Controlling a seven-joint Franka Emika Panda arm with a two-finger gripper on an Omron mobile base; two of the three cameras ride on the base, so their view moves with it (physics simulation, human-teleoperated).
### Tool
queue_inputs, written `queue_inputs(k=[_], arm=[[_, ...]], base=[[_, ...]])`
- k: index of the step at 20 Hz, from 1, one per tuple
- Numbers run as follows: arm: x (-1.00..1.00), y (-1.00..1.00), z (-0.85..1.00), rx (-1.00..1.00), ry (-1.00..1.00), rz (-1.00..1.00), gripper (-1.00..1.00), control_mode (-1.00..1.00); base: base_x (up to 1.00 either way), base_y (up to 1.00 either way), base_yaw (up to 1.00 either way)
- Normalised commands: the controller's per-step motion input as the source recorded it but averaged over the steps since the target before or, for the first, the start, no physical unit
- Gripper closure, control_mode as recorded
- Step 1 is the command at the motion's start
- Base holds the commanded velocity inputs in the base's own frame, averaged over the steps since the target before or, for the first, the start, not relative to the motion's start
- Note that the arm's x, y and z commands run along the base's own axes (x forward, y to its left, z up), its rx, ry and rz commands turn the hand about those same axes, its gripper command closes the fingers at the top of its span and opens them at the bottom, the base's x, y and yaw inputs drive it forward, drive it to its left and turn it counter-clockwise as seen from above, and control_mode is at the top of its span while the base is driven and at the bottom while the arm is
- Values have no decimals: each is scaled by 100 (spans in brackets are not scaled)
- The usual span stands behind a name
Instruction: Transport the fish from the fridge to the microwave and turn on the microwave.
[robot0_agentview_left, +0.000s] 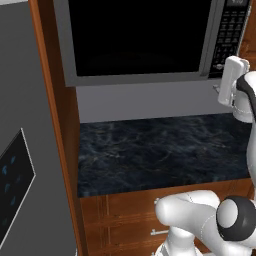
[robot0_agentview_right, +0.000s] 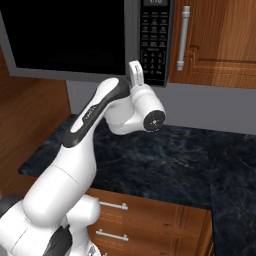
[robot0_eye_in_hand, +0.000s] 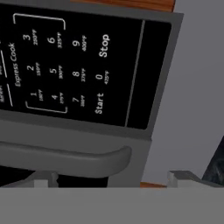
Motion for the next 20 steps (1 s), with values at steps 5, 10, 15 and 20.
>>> queue_inputs(k=[5, 10, 15, 20], arm=[[14, -12, -2, 5, 2, 0, -100, -100], [8, -5, -9, 3, 1, 0, -100, -100], [7, 0, -16, 1, 0, 0, -100, -100], [14, -2, -6, 0, 0, 0, -100, -100]], base=[[0, 0, 0], [0, 0, 0], [0, 0, 0], [0, 0, 0]])
